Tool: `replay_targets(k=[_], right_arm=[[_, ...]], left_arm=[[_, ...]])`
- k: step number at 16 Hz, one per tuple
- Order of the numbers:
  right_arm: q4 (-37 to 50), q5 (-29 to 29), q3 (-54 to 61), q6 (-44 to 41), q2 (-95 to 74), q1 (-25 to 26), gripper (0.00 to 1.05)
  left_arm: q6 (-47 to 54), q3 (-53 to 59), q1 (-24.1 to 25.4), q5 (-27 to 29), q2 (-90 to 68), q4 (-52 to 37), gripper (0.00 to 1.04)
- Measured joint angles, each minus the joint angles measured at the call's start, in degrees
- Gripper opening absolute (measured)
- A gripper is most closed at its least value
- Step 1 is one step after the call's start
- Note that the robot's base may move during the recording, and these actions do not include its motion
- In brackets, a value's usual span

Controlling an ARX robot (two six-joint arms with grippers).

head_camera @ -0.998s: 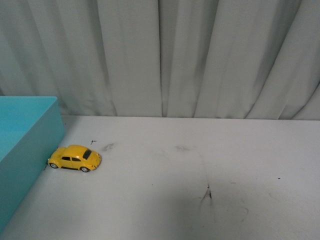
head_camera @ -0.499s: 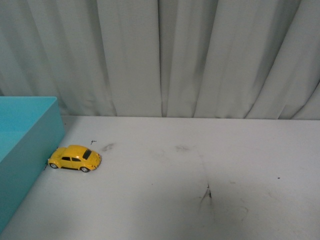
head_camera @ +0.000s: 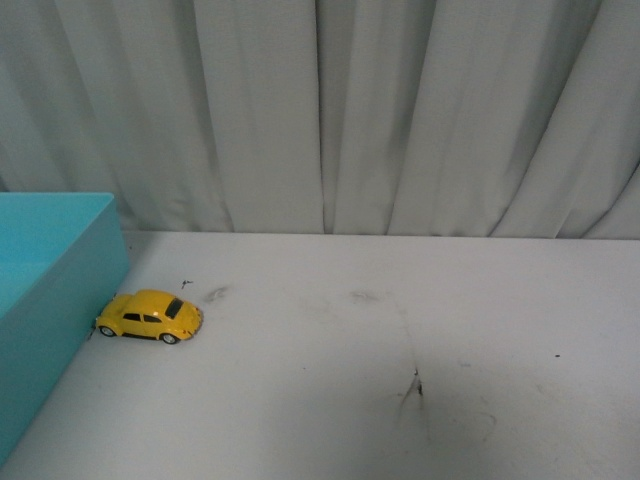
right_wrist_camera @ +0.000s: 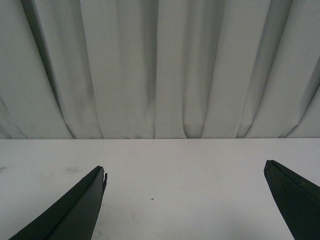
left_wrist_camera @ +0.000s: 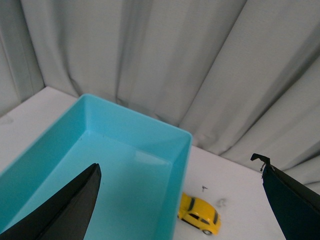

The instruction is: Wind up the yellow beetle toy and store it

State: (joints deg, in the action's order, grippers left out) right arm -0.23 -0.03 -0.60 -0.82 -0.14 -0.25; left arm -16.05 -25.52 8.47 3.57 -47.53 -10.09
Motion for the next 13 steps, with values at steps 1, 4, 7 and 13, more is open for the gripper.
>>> replay_targets(k=[1,4,7,13], right_arm=[[0.0,0.0,0.0,0.0,0.0,0.0,0.98],[0.0,0.04,0.0,-0.02,0.0,0.0,0.98],[0.0,0.0,0.0,0.0,0.0,0.0,0.98],[0.0,0.02,-0.02,0.0,0.0,0.0,0.98]], left_arm=[[1.33,-1.84,-0.02,-0.2,-4.37,-2.47,0.98],[4.79,-8.37,-0.66,-2.16,-17.25,-6.91,0.98],[11.21,-19.04,-3.85,-4.22,-31.5,-7.41,0.98],[33.86,-36.41,-14.34,-17.57,-48.76,3.21,0.98]])
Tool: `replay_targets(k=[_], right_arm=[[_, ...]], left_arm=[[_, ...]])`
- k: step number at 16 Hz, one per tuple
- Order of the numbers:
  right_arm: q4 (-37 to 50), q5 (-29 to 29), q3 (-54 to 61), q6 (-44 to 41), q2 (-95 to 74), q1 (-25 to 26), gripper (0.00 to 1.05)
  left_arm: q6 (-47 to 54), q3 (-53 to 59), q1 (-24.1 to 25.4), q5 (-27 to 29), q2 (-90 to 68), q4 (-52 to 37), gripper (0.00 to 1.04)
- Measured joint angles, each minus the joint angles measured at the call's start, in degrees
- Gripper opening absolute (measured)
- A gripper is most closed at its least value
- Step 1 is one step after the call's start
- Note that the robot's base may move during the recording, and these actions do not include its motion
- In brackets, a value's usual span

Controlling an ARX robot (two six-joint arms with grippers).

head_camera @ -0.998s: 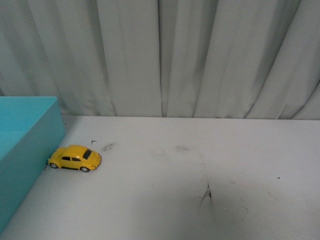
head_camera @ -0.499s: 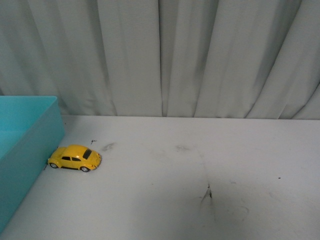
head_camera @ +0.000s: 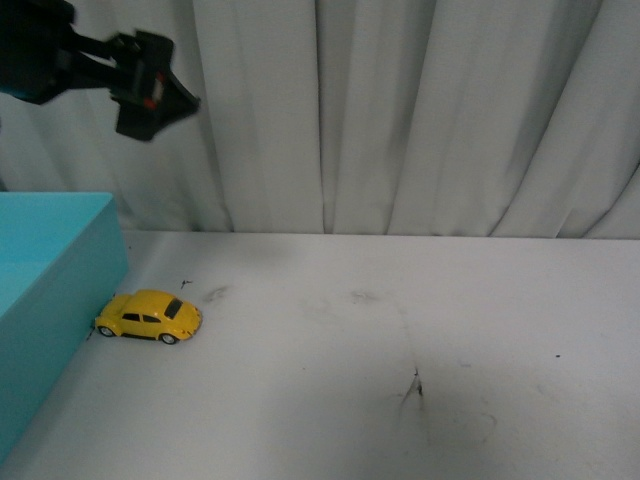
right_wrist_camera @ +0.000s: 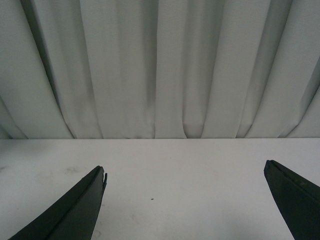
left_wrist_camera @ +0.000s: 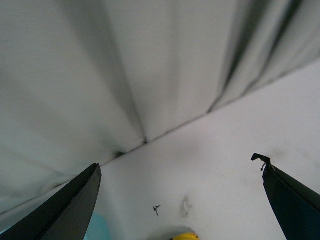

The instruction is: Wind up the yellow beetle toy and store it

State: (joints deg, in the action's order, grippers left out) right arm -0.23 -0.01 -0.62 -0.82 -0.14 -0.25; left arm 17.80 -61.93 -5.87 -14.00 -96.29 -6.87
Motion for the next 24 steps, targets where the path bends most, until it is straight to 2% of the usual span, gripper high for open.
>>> replay_targets(k=[2,3,4,7,9,13,16,17,21,22,24], right_arm=[[0.0,0.0,0.02,0.0,0.0,0.0,0.98],[0.0,-0.02,0.0,0.0,0.0,0.0,0.98],[0.0,-0.02,0.02,0.0,0.0,0.0,0.98],[0.0,0.0,0.02,0.0,0.0,0.0,0.98],[0.0,0.0,0.02,0.0,0.0,0.0,0.98],[0.0,0.0,0.02,0.0,0.0,0.0,0.98],[0.0,0.0,0.02,0.0,0.0,0.0,0.98],[0.0,-0.02,0.02,0.0,0.0,0.0,0.98],[0.0,-0.02,0.0,0.0,0.0,0.0,0.98],[0.02,0.0,0.0,0.0,0.0,0.0,0.98],[-0.02,0.0,0.02,0.0,0.0,0.0,0.98]], left_arm=[[10.91,-3.21,-2.93,-0.72,-3.63,8.31,0.98],[23.74,-6.1,-4.5,-0.92,-7.61,18.27,0.98],[43.12,-11.58,-4.85,8.07,-15.47,26.43,0.98],[57.59,-16.17,-4.2,13.4,-22.49,30.32,0.98],[64.24,-19.08,-4.04,14.43,-26.16,33.29,0.98],[70.1,-25.11,-3.72,16.63,-31.58,39.28,0.98],[66.66,-27.52,-2.86,18.58,-33.79,42.82,0.98],[65.64,-27.54,-2.78,18.6,-33.92,42.93,0.91],[58.86,-28.28,-2.86,19.85,-35.52,42.99,0.47],[58.99,-28.59,-3.04,19.39,-35.52,43.28,0.42],[60.65,-29.07,-3.23,18.67,-35.56,44.46,0.41]])
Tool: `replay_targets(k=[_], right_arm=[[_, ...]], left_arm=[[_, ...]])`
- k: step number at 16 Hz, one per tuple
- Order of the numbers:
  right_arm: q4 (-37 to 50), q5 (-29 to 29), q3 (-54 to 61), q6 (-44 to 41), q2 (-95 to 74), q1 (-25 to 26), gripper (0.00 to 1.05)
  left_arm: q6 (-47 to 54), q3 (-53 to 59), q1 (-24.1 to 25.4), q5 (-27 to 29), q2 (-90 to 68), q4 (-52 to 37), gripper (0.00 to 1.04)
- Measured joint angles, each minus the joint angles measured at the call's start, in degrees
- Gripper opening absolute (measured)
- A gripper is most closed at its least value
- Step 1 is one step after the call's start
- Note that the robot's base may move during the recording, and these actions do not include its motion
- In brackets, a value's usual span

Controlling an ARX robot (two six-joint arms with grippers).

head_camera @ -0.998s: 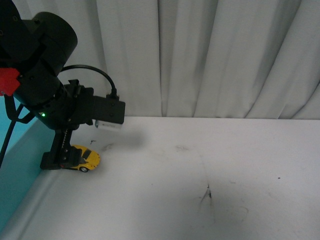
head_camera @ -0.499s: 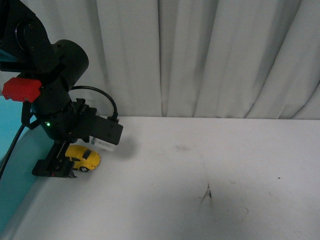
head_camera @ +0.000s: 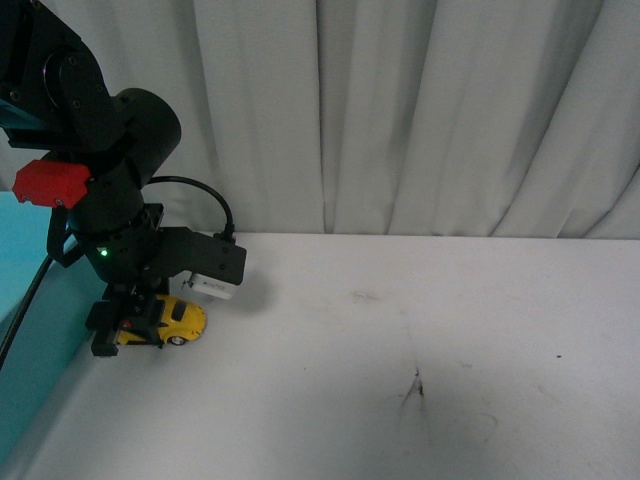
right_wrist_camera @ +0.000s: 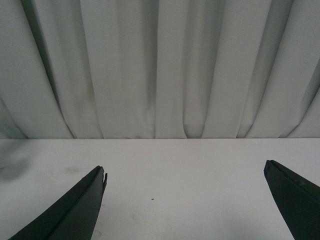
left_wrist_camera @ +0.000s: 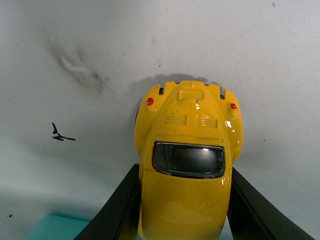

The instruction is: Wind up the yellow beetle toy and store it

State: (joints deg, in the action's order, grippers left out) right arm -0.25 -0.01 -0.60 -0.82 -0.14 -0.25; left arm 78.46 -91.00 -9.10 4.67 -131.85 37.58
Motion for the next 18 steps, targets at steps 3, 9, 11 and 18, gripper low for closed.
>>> replay_targets(k=[3,9,11,18], right_arm=[[0.0,0.0,-0.02,0.0,0.0,0.0,0.98],[0.02,0.0,0.0,0.0,0.0,0.0,0.98],[0.02,0.0,0.0,0.0,0.0,0.0,0.98],[0.02,0.0,-0.02,0.0,0.0,0.0,0.98]], left_arm=[[4.57,-0.74,-0.98,-2.4,0.11,5.14,0.41],[-5.14,-15.43,2.82,-19.54,12.87,21.53,0.41],[-12.24,-19.67,10.62,-24.0,18.03,21.92,0.41],[-32.61,-7.98,23.56,-23.82,26.53,2.75,0.41]])
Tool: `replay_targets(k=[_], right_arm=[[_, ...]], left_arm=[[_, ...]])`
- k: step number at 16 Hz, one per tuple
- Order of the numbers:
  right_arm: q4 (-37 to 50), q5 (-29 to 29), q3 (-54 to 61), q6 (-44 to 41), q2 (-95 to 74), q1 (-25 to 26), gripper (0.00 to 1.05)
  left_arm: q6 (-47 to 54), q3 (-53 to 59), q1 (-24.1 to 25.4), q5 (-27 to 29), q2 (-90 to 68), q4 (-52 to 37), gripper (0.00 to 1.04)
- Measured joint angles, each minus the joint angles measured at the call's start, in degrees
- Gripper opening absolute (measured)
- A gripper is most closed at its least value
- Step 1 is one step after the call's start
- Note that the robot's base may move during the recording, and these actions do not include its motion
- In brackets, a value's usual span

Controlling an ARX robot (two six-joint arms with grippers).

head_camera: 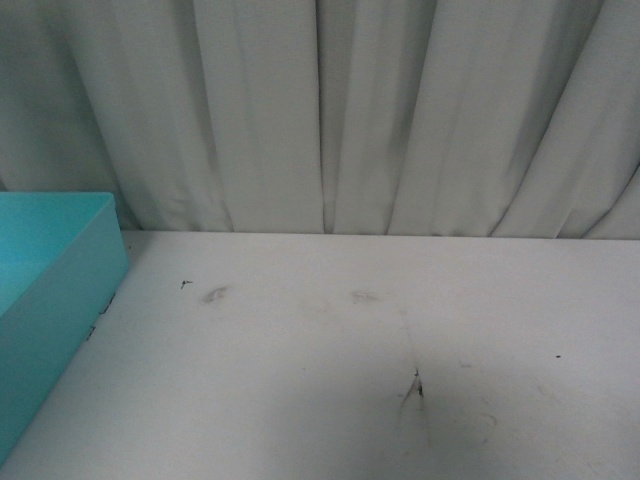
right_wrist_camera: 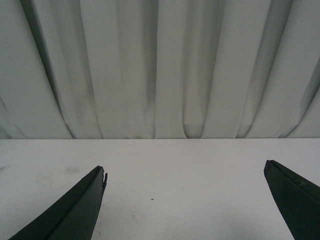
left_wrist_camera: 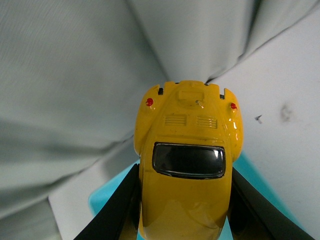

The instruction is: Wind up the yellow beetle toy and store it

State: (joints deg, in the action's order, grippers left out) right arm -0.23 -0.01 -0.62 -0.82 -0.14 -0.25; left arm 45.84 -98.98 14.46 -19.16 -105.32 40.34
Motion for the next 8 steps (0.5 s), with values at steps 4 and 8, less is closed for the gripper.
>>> replay_targets(k=[4,8], right_arm=[[0.0,-0.02,0.02,0.0,0.0,0.0,0.98],[0.0,0.0,0.02,0.0,0.0,0.0,0.98]], left_arm=[[-2.91,5.35,1.42,3.56,1.51,-2.4,0.41],[-9.6,24.72,1.75,11.74,0.66,-11.96,0.41]])
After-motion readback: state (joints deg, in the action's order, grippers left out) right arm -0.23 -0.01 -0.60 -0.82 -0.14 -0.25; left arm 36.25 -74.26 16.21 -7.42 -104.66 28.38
